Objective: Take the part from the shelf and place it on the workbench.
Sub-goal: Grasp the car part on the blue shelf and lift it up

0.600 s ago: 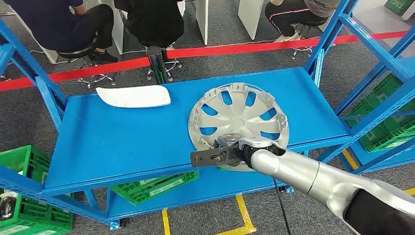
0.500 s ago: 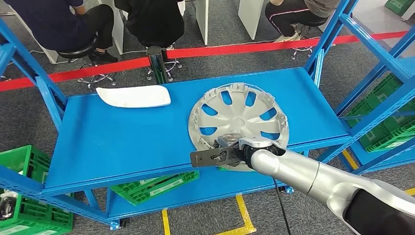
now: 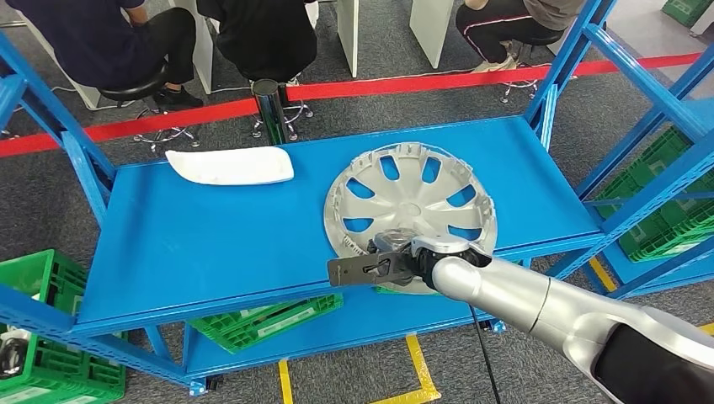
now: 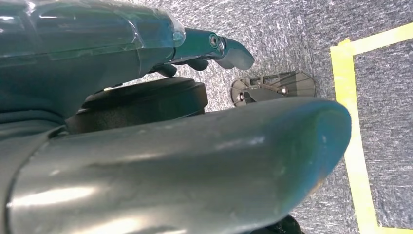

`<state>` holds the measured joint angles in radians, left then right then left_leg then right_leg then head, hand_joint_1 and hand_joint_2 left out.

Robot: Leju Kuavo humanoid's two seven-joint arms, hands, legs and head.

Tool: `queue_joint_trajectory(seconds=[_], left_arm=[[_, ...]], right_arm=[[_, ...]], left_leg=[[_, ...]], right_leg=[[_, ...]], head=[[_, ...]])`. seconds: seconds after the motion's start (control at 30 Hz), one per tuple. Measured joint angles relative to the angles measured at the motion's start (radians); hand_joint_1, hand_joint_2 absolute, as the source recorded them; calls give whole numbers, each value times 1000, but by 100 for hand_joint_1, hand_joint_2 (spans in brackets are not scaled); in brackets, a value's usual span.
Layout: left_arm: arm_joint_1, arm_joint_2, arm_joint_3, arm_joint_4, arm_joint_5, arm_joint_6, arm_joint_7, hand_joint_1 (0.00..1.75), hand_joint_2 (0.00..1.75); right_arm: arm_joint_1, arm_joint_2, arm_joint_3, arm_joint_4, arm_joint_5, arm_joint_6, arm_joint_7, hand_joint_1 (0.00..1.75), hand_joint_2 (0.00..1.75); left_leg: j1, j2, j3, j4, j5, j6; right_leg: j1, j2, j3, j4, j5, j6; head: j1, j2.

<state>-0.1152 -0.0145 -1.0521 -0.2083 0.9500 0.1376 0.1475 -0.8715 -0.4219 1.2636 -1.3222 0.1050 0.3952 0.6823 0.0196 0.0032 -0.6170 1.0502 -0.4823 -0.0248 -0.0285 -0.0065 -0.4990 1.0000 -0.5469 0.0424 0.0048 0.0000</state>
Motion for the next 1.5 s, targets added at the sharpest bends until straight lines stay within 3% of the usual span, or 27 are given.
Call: queue_joint_trajectory(seconds=[0.2, 0.33, 0.47, 0.67, 1.13, 1.33, 1.5], left_arm=[[0, 0, 0, 0, 9, 10, -6, 0, 0], [0, 0, 0, 0, 11, 15, -13, 0, 0], [1, -1, 0, 0, 11, 21, -13, 0, 0], [1, -1, 0, 0, 11, 29, -10, 0, 0], [1, -4, -2, 0, 5, 29, -5, 0, 0], [1, -6, -2, 0, 2, 29, -4, 0, 0], [0, -5, -2, 0, -6, 29, 4, 0, 0]], right_arm=[[21, -1, -26, -16, 86, -240, -128, 175, 175], [72, -1, -110, -53, 159, -437, -229, 175, 175], [145, -5, -216, -112, 230, -559, -285, 175, 175], [237, -10, -353, -191, 319, -660, -320, 175, 175], [397, -24, -578, -339, 377, -841, -374, 175, 175], [432, -31, -634, -384, 384, -857, -386, 175, 175], [479, -31, -689, -438, 385, -936, -434, 175, 175]], left_leg=[[0, -1, -1, 0, 0, 0], [0, -3, -2, 0, 0, 0], [0, -7, -3, 0, 0, 0], [0, -7, -3, 0, 0, 0], [-1, -6, -4, 0, 0, 0], [0, -4, -4, 0, 0, 0], [0, -5, -4, 0, 0, 0]], right_leg=[[0, -1, 0, 0, 0, 0], [0, -2, 0, 0, 0, 0], [0, -6, 0, 0, -2, 0], [0, -6, -1, 0, -2, 1], [0, -5, -1, 0, -2, 1], [0, -5, -2, 0, -2, 1], [0, -5, -2, 0, -2, 1]], head=[[0, 0], [0, 0], [0, 0], [1, 0], [1, 0], [1, 0], [1, 0]])
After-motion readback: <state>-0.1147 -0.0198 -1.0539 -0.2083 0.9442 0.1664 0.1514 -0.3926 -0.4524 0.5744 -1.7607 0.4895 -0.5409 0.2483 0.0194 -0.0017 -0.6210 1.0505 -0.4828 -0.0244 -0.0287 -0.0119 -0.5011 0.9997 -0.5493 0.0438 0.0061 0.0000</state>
